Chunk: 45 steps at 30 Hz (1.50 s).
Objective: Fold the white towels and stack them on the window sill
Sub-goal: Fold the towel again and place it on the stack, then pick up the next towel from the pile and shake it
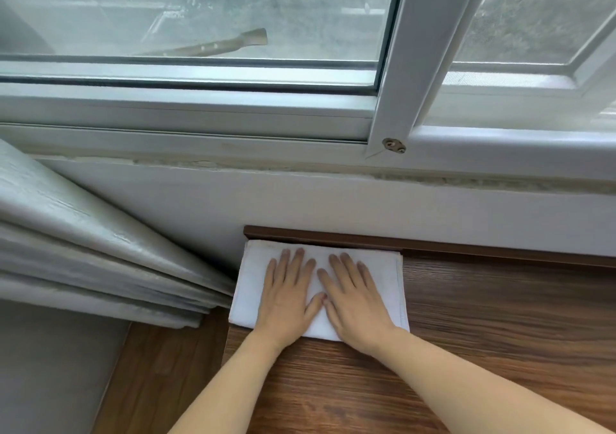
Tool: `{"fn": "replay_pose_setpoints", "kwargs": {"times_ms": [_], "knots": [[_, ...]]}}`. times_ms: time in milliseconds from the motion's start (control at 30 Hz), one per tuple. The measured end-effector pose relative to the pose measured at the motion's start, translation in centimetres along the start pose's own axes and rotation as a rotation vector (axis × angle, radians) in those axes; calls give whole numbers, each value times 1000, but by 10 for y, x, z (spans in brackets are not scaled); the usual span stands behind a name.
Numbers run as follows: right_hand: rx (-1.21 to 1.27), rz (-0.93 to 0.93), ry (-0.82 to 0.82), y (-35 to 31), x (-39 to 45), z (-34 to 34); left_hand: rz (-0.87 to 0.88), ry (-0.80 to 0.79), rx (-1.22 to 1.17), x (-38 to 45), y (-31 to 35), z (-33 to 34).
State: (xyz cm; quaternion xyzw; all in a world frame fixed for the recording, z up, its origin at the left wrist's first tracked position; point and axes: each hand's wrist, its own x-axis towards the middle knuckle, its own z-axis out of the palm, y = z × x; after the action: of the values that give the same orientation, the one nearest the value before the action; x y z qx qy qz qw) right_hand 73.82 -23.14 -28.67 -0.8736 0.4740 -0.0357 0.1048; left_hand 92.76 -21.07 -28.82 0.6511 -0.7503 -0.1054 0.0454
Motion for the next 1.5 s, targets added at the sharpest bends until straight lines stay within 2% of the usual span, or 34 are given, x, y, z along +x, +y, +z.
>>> {"fn": "replay_pose_setpoints", "kwargs": {"times_ms": [167,333,467,533,667,800,900,1133,1500], "knots": [[-52,43,-79,32,-22,5,-188,-21,64,-3,-25,-3],[-25,142,-97,59,-40,-5,-227,-65,70,-4,-33,-16],[-29,163,-118,57,-41,-15,-301,-115,33,2,-13,-20],[-55,175,-88,50,-36,-25,-307,-83,31,11,10,-25],[16,216,82,46,-33,-58,-81,31,-6,31,81,-50],[156,315,251,66,-44,-103,-48,5,-227,54,163,-77],[215,448,262,98,-72,-139,7,14,-318,68,223,-89],[150,658,290,200,-184,-223,134,-5,-469,84,394,-101],[48,880,331,372,-391,-339,331,-78,-683,80,689,-98]]}}
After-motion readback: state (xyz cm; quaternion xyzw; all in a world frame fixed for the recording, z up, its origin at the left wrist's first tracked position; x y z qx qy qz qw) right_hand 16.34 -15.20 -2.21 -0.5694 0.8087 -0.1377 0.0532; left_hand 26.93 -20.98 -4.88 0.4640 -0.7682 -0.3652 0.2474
